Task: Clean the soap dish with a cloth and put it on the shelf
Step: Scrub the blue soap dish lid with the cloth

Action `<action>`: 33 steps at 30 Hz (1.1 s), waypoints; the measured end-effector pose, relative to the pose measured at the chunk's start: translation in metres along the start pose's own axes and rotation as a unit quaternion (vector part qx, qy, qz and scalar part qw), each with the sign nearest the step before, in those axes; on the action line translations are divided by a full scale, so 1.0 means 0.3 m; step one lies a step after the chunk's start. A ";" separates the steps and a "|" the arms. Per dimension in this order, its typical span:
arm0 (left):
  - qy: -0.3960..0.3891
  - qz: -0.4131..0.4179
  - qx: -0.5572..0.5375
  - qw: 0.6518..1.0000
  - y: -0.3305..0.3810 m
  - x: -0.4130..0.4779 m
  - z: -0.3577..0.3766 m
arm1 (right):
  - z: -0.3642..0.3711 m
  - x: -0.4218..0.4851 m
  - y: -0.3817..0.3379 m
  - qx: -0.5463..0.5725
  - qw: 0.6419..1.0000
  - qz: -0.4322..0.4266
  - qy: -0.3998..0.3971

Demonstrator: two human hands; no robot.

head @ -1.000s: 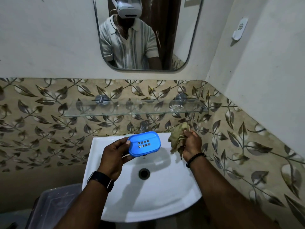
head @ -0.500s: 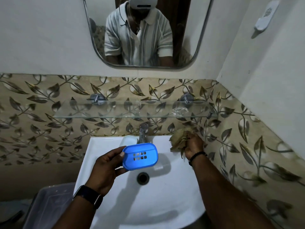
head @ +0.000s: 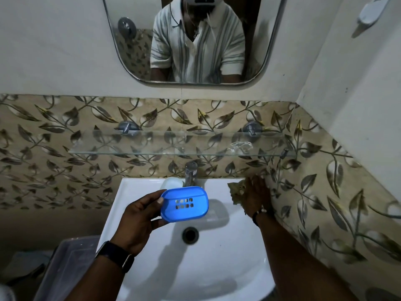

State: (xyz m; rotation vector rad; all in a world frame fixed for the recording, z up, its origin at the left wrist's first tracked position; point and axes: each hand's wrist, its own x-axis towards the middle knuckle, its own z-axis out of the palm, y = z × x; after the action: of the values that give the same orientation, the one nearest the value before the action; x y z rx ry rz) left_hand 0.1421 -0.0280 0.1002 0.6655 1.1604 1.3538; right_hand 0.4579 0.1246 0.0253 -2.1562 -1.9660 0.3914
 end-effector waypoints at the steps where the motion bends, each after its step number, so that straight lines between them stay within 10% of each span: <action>1: 0.000 -0.002 0.001 1.000 -0.002 0.001 0.006 | 0.010 -0.005 0.015 -0.043 0.999 -0.029 0.001; 19: -0.003 -0.012 0.010 1.000 -0.020 -0.012 0.015 | 0.020 -0.040 0.049 -0.124 0.988 -0.024 -0.089; 24: -0.014 0.000 -0.003 1.000 -0.006 0.002 0.032 | -0.009 -0.114 -0.004 -0.017 0.992 -0.041 0.115; 27: -0.024 0.012 -0.010 1.000 -0.003 0.006 0.047 | -0.051 -0.183 -0.100 0.087 0.935 -0.145 0.310; 33: -0.023 0.043 -0.015 0.999 0.010 0.019 0.041 | -0.141 -0.343 -0.327 0.232 0.893 -0.273 0.274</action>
State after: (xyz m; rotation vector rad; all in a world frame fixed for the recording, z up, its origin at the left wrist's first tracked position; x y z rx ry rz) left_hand 0.1512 -0.0190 0.1056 0.7282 1.0834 1.4174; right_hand 0.3708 0.0331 0.1031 -1.1800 -1.7948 0.1130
